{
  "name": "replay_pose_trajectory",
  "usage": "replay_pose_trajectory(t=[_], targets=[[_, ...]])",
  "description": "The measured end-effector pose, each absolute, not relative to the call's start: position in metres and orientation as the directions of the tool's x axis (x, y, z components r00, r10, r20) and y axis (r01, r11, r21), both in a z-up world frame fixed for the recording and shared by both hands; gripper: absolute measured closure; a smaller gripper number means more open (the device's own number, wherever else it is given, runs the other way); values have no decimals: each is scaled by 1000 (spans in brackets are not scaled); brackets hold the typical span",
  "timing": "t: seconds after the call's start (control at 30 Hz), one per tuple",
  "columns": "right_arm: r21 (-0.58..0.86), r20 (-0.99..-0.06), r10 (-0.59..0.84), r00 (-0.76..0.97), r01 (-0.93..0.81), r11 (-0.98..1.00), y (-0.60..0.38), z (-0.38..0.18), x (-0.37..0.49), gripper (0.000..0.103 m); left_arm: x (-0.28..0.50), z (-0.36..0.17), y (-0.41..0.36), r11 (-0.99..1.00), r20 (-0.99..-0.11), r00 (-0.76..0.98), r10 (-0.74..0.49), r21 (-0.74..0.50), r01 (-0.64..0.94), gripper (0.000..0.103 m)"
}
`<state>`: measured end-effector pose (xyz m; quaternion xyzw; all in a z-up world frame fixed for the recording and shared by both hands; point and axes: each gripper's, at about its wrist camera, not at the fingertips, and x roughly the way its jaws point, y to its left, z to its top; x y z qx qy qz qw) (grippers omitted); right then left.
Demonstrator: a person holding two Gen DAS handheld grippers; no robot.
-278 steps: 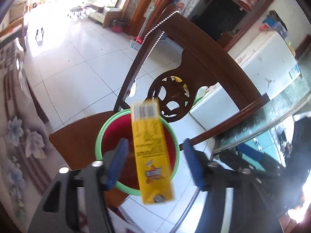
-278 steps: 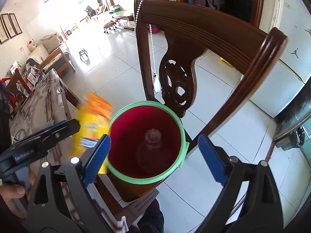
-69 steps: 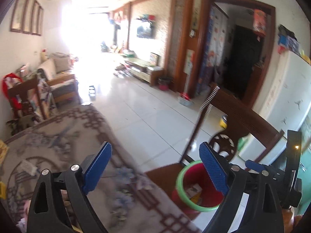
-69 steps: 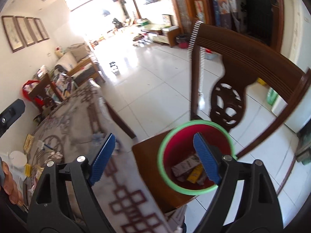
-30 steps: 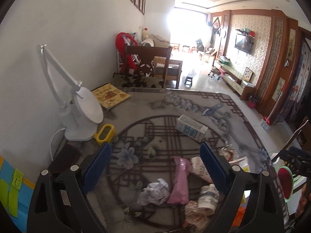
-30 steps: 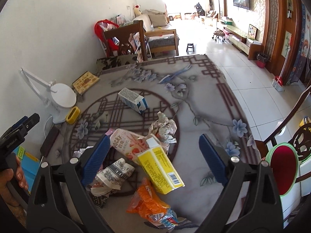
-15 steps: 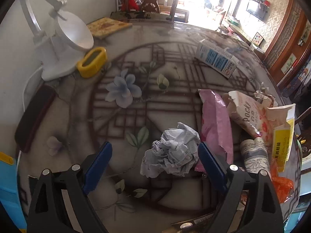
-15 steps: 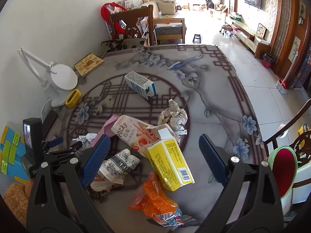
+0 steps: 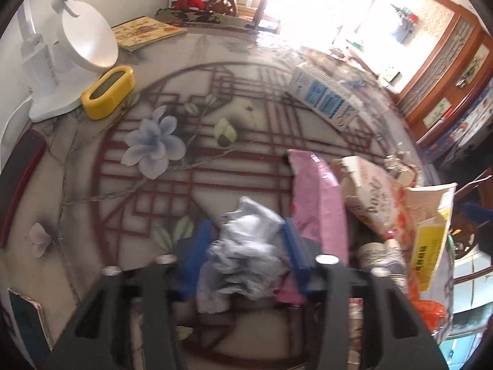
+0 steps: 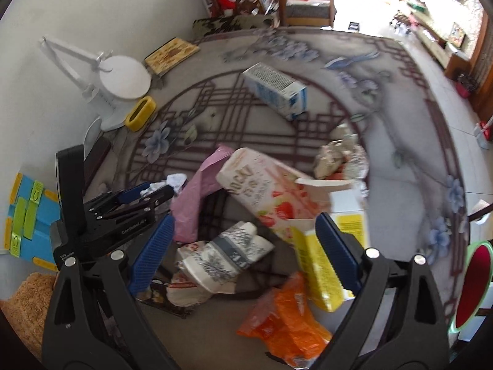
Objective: Collect trash
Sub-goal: 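Grasp the crumpled white paper with the left tool while the right grasps the pink bag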
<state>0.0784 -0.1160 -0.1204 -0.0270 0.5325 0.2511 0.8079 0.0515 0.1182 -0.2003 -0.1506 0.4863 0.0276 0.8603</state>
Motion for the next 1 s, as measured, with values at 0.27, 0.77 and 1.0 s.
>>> replay_pose_trajectory(t=[0.27, 0.77, 1.0], targets=[[203, -899, 366, 241, -512, 835, -85, -139, 96, 12, 43, -196, 142, 927, -847, 522, -99, -269, -260, 78], [310, -933, 360, -2, -512, 801, -14, -220, 113, 70, 20, -190, 177, 886, -832, 551, -63, -300, -353, 47], [380, -884, 464, 47, -505, 775, -35, -191, 111, 86, 28, -202, 175, 896, -849, 526, -57, -276, -348, 39]])
